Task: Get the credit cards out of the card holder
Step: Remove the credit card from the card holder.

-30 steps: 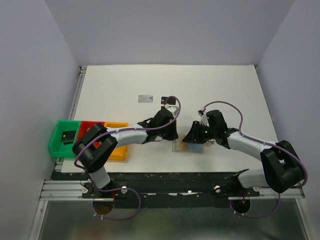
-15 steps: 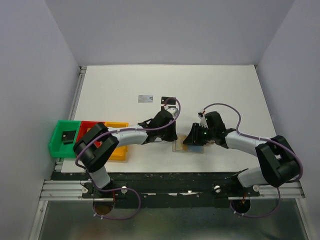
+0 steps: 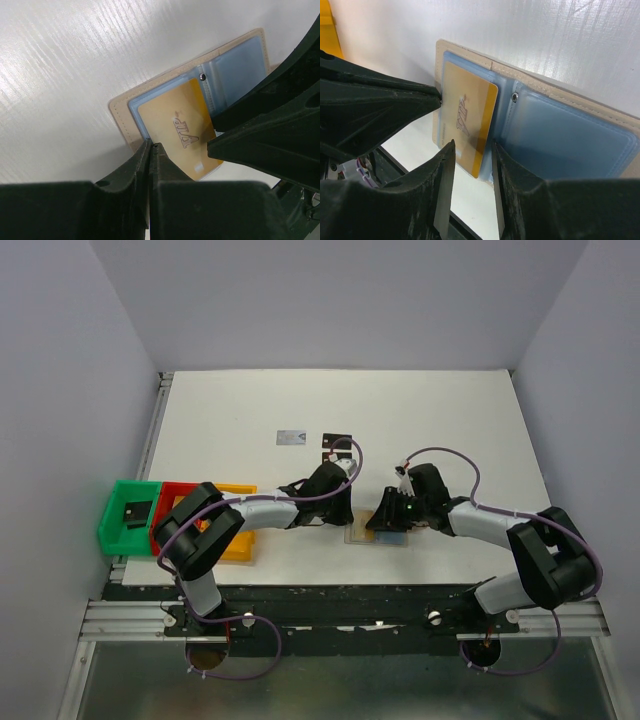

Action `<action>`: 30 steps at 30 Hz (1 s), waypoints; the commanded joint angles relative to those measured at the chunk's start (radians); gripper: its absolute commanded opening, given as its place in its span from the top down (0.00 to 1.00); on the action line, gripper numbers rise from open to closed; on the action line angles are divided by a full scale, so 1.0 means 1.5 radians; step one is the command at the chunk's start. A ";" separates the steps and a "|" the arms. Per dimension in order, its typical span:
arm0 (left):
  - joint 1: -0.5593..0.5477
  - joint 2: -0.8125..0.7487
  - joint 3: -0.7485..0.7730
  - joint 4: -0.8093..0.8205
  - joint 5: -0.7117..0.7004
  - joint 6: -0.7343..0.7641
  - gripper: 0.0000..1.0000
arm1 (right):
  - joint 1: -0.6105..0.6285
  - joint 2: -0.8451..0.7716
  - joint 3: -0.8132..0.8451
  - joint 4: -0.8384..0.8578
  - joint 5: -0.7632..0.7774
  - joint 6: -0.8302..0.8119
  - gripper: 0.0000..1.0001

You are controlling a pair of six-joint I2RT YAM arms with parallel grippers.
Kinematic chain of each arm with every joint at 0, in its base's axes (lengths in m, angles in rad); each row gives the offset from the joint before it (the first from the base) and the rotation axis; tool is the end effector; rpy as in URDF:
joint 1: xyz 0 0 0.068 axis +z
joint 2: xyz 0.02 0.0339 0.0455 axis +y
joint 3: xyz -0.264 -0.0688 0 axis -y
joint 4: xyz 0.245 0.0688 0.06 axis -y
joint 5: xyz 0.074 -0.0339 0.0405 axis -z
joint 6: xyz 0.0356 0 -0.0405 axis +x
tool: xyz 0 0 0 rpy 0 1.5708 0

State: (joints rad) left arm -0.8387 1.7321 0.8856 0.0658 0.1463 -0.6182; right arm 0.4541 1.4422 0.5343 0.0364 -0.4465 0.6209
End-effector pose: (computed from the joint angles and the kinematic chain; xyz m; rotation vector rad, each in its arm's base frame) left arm 0.2283 -0.2618 0.1535 0.3534 2.4936 -0.8364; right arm 0.2202 0.1246 0.1379 0.0021 2.5971 0.9880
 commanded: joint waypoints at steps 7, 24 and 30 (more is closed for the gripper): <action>0.002 0.017 0.001 -0.007 -0.003 -0.002 0.87 | -0.003 0.008 -0.011 0.035 -0.004 0.007 0.57; 0.001 0.017 -0.011 -0.015 -0.020 -0.010 0.88 | -0.007 0.017 -0.027 0.096 -0.045 0.039 0.60; 0.000 0.017 -0.019 -0.014 -0.022 -0.014 0.90 | -0.012 0.037 -0.041 0.133 -0.065 0.055 0.61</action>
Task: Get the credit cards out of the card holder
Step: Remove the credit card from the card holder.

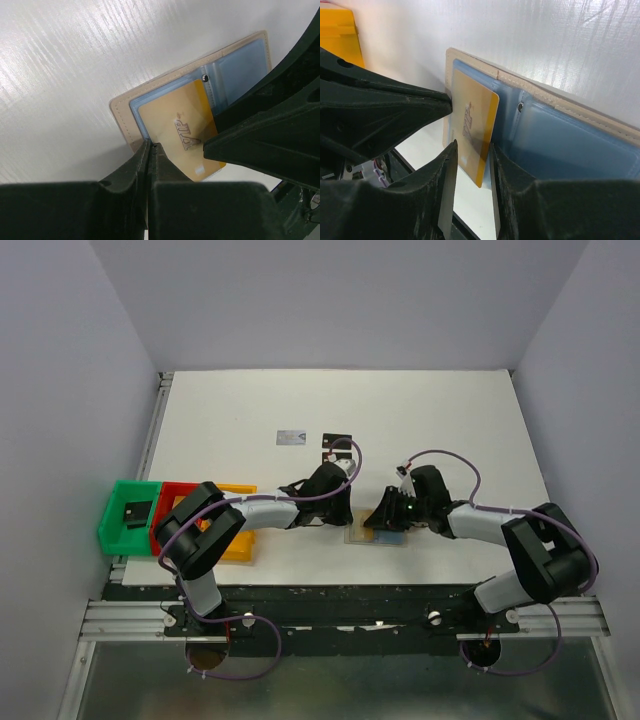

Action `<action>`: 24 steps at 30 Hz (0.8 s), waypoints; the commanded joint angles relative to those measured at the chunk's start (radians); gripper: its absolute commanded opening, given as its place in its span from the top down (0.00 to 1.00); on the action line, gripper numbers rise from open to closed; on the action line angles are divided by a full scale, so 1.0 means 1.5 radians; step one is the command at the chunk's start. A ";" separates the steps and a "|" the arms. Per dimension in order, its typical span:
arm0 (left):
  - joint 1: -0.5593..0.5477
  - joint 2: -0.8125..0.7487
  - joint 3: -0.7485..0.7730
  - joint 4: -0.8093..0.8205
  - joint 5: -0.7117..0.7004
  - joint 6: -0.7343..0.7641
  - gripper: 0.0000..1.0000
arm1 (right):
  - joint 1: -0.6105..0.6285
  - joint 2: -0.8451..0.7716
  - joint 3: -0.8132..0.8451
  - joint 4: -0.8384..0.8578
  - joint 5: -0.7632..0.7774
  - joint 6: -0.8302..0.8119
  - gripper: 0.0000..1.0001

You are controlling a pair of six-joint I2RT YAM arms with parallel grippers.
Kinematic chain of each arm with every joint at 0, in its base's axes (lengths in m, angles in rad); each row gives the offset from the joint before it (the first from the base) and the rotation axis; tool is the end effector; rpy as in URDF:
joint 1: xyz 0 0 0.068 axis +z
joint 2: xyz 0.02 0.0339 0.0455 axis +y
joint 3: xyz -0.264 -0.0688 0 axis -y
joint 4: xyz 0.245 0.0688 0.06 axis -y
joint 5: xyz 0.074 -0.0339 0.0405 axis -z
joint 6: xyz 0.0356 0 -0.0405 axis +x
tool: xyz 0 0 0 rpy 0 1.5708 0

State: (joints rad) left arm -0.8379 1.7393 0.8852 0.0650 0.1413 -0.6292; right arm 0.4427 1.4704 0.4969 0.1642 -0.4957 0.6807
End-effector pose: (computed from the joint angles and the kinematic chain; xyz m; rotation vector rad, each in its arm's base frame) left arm 0.2287 -0.2616 0.1509 0.3364 2.5046 -0.8296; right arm 0.2219 0.1239 0.1311 0.0461 2.5508 1.0848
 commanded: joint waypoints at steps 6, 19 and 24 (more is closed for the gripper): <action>-0.001 0.011 -0.029 -0.010 -0.019 -0.012 0.91 | -0.023 0.043 -0.044 0.130 -0.069 0.039 0.61; -0.002 0.014 -0.041 0.007 -0.013 -0.021 0.94 | -0.037 0.073 -0.081 0.295 -0.145 0.082 0.63; -0.005 0.015 -0.042 0.009 -0.011 -0.021 0.94 | -0.037 0.092 -0.075 0.328 -0.171 0.095 0.64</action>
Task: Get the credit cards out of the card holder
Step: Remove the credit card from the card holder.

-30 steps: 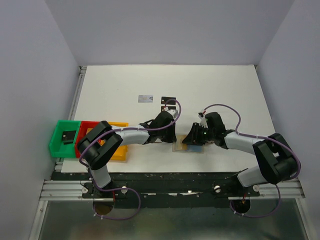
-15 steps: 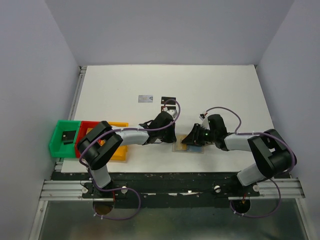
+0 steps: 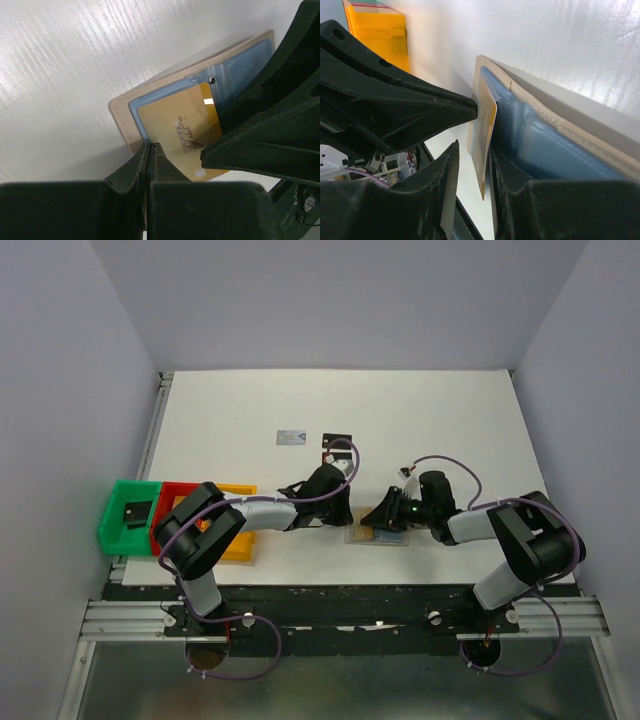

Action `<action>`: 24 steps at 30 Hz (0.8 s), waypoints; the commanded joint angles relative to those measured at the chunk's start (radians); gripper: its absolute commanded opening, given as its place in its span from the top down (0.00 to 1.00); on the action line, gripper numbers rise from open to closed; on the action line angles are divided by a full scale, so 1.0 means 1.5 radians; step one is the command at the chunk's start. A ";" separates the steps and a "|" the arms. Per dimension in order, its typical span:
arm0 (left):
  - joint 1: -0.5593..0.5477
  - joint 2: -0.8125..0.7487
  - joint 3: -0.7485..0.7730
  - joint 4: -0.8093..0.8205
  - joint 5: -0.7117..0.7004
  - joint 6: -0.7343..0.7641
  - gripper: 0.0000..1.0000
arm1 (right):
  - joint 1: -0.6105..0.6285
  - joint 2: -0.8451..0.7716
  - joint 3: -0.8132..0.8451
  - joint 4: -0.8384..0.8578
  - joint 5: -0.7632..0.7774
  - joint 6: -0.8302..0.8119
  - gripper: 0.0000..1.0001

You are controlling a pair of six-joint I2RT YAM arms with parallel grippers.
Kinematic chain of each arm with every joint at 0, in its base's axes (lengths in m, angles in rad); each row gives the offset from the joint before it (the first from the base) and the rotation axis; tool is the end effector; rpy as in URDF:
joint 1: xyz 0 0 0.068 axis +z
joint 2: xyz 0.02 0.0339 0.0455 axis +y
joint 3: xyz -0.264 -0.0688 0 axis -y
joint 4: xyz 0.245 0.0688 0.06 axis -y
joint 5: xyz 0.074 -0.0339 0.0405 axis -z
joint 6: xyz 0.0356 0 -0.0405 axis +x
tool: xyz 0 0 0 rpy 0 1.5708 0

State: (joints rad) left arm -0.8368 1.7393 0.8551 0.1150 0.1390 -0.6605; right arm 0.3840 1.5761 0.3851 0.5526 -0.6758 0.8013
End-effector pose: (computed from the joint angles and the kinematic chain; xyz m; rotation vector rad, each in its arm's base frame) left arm 0.2271 -0.2591 0.1463 0.2949 2.4955 -0.8525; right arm 0.2232 0.1142 0.1115 0.0811 2.4087 1.3587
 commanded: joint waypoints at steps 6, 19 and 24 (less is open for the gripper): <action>-0.008 0.017 -0.021 -0.017 -0.004 0.001 0.94 | 0.002 0.047 0.005 0.094 -0.079 0.023 0.64; -0.012 0.015 -0.019 -0.018 -0.008 0.002 0.85 | 0.003 0.073 0.023 0.069 -0.102 0.013 0.60; -0.013 0.008 -0.022 -0.021 -0.016 0.000 0.71 | 0.003 0.040 0.026 0.011 -0.085 -0.014 0.60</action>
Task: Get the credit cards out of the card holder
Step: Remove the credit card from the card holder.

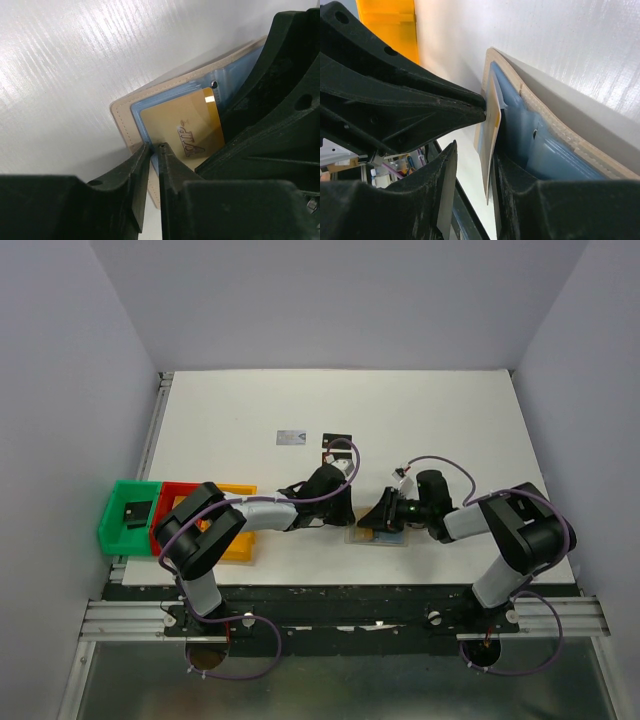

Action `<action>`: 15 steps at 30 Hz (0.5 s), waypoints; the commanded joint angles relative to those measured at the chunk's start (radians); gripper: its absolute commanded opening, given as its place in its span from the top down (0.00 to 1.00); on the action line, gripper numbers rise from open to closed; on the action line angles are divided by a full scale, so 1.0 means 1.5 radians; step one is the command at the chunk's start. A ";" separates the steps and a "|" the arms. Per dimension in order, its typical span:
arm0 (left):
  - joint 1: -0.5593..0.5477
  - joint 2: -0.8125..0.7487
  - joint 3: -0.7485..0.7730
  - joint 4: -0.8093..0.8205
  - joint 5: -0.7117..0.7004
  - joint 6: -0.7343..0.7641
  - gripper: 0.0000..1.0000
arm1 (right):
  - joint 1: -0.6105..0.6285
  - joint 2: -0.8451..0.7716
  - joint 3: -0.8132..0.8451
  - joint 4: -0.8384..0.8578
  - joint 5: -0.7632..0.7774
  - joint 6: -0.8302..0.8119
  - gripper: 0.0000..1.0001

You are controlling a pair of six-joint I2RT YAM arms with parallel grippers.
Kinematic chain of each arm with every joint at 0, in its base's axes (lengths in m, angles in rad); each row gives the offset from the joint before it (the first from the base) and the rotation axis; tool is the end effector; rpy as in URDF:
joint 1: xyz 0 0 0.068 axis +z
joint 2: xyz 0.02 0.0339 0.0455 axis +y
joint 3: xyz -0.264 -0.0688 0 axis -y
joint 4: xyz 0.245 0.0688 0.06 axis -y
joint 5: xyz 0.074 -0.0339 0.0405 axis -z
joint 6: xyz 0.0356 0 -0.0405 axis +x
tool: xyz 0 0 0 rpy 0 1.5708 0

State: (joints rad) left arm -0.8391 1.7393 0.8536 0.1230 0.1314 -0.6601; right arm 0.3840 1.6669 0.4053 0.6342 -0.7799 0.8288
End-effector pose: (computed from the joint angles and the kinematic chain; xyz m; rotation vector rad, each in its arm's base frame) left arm 0.2269 -0.2596 0.1465 0.2939 2.4869 -0.8498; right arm 0.2293 0.1197 0.1029 0.0380 2.4151 1.4856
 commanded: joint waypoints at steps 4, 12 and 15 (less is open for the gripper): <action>-0.011 0.006 -0.024 -0.028 -0.016 -0.004 0.67 | 0.003 -0.057 0.015 -0.096 0.001 -0.050 0.62; -0.011 0.007 -0.020 -0.041 -0.024 -0.001 0.74 | 0.002 -0.092 0.016 -0.134 0.018 -0.059 0.64; -0.011 0.007 -0.020 -0.043 -0.024 -0.001 0.77 | 0.003 -0.101 0.015 -0.143 0.022 -0.060 0.64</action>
State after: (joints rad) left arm -0.8444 1.7393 0.8497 0.1333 0.1169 -0.6640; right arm 0.3840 1.5490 0.4076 0.4561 -0.7635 0.7586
